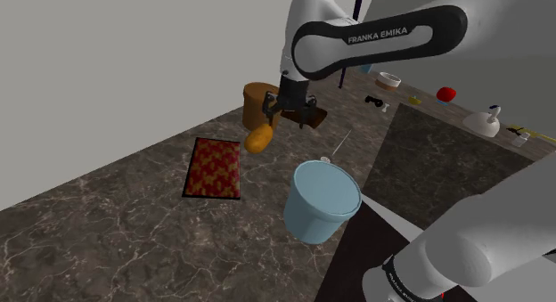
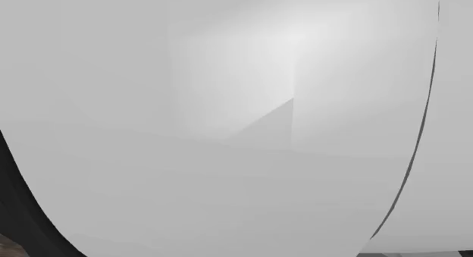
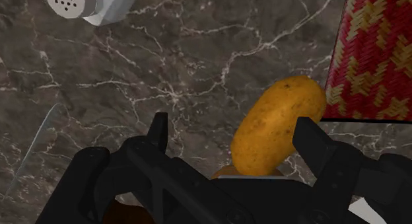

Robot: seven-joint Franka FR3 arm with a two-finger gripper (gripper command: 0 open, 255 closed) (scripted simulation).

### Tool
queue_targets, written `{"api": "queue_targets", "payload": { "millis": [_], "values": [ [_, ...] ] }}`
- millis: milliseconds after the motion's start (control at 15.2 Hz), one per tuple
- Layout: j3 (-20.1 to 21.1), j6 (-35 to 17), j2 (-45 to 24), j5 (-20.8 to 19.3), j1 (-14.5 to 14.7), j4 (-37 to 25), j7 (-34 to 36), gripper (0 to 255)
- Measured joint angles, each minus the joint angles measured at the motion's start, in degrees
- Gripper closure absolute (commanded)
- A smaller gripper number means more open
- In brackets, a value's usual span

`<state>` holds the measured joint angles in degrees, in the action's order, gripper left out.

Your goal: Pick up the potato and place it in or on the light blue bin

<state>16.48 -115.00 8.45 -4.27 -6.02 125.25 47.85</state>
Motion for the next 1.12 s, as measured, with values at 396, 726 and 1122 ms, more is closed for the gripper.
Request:
{"api": "queue_targets", "payload": {
  "millis": [396,726,1122],
  "values": [
    [0.58,-2.28,-14.28,-7.11,-0.59,-10.4,15.31,0],
    [-0.57,-2.91,-22.25,-10.86,0.27,-16.63,23.21,0],
    [-1.27,-6.6,-24.46,-12.09,-0.02,-15.05,24.02,0]
  ]
}}
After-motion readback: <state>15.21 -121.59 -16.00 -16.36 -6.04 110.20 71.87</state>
